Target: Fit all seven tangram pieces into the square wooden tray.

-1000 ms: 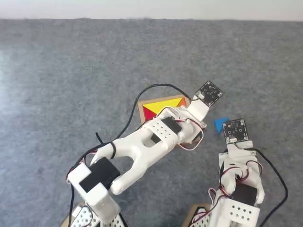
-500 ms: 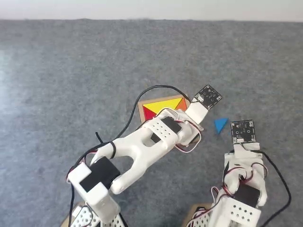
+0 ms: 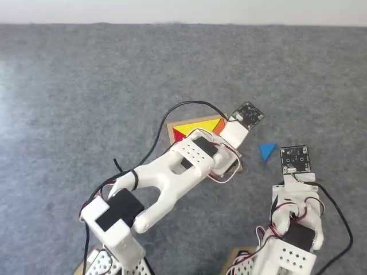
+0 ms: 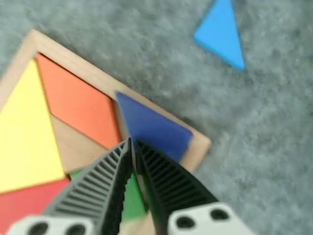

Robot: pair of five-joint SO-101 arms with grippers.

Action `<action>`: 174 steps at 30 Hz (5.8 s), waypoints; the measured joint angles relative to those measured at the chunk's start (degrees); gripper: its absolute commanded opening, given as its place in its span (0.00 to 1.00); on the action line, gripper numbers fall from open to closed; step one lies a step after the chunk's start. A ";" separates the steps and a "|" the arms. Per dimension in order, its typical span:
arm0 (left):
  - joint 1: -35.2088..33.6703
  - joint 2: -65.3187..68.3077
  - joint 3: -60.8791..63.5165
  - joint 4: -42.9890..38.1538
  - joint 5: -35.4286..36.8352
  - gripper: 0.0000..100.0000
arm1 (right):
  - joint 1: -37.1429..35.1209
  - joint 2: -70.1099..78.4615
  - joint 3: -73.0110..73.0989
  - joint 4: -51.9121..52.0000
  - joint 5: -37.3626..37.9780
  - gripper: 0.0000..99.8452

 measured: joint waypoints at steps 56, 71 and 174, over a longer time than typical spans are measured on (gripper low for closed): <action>-55.91 -41.41 21.89 12.57 3.08 0.18 | -10.29 3.52 -8.62 -2.73 -2.64 0.06; -63.21 -41.93 34.02 1.14 2.73 0.18 | -14.68 75.69 -51.52 -5.89 -8.18 0.13; -63.47 -42.02 37.54 -2.46 0.70 0.18 | -22.42 131.78 -112.97 30.68 -71.47 0.14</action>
